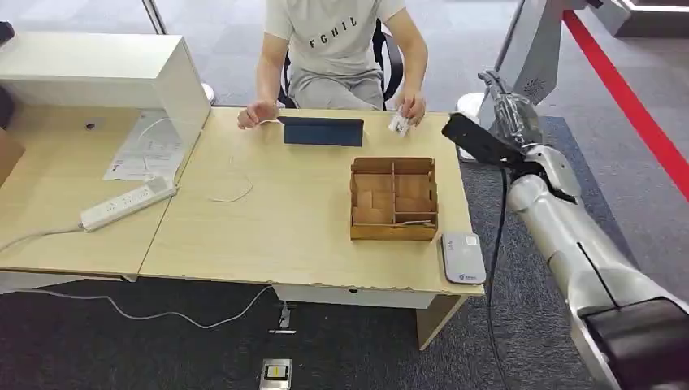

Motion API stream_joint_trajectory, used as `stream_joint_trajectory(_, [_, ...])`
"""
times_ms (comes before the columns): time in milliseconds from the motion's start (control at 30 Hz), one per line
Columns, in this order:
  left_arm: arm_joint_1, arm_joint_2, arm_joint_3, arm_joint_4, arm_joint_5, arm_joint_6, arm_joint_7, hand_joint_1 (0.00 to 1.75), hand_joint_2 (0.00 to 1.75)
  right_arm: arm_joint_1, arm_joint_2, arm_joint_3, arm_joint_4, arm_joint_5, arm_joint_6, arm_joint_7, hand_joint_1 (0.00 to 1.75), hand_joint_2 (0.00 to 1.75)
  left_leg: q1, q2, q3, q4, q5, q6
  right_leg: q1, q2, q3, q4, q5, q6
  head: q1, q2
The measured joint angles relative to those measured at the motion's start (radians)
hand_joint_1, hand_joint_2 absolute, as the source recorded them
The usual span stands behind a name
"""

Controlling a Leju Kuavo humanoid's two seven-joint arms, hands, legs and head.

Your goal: Pass the card to the sensor for recognition and then transmit it.

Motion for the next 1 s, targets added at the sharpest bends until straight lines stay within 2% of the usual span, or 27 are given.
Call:
stream_joint_trajectory(100, [0.0, 0.005, 0.001, 0.0, 0.003, -0.002, -0.001, 0.0, 0.0, 0.046, -0.048, -0.045, -0.042, -0.043, 0.048, -0.013, 0.0, 0.0, 0.0, 0.0, 0.0, 0.0, 0.0, 0.0, 0.0, 0.0, 0.0, 0.0, 0.0, 0.0, -0.001, 0.0])
stream_joint_trajectory(200, [0.001, 0.011, 0.002, 0.0, 0.01, 0.0, -0.004, 0.0, 0.0, 0.119, -0.106, -0.075, -0.129, -0.088, 0.105, 0.015, 0.0, 0.0, 0.0, -0.001, 0.001, 0.0, 0.0, 0.0, 0.0, 0.0, 0.001, -0.001, 0.0, 0.0, -0.001, 0.0])
stream_joint_trajectory(300, [0.002, 0.014, 0.003, 0.0, 0.016, 0.007, -0.004, 0.0, 0.0, 0.209, -0.169, -0.096, -0.247, -0.131, 0.146, 0.088, 0.0, 0.0, 0.0, -0.001, 0.001, 0.0, -0.001, 0.001, 0.0, -0.001, 0.001, -0.001, 0.0, 0.0, 0.0, 0.0])
stream_joint_trajectory(533, [0.005, 0.018, 0.006, 0.0, 0.033, 0.047, -0.019, 0.0, 0.0, 0.445, -0.323, -0.139, -0.633, -0.161, 0.216, 0.248, 0.0, 0.0, 0.0, -0.001, 0.0, 0.0, -0.001, 0.001, 0.0, 0.0, 0.001, -0.001, 0.0, 0.0, -0.001, 0.0])
stream_joint_trajectory(567, [0.004, 0.018, 0.007, 0.0, 0.038, 0.054, -0.021, 0.0, 0.0, 0.472, -0.339, -0.14, -0.685, -0.167, 0.232, 0.272, 0.0, 1.75, 0.0, -0.001, 0.0, 0.0, -0.001, 0.001, 0.0, 0.0, 0.0, -0.001, 0.0, 0.0, 0.0, 0.0])
stream_joint_trajectory(667, [0.002, 0.018, 0.008, 0.0, 0.045, 0.069, -0.026, 0.0, 0.0, 0.546, -0.389, -0.14, -0.855, -0.191, 0.269, 0.349, 0.0, 1.75, 0.0, 0.0, -0.001, 0.0, -0.001, 0.0, 0.0, 0.0, 0.0, -0.001, 0.0, 0.0, 0.0, 0.0])
stream_joint_trajectory(767, [-0.001, 0.018, 0.008, 0.0, 0.044, 0.072, -0.034, 0.0, 0.0, 0.596, -0.423, -0.124, -1.007, -0.214, 0.275, 0.423, 0.0, 1.75, 0.0, 0.0, -0.001, -0.001, -0.001, 0.0, 0.0, 0.0, 0.0, 0.0, 0.0, 0.0, 0.0, 0.0])
stream_joint_trajectory(1000, [-0.005, 0.018, 0.008, 0.0, 0.029, 0.061, -0.053, 0.0, 0.0, 0.657, -0.435, -0.03, -1.199, -0.202, 0.226, 0.483, 0.0, 1.75, 0.001, 0.0, -0.001, -0.001, -0.001, 0.0, 0.001, 0.0, 0.001, 0.0, 0.0, 0.0, 0.0, 0.0])
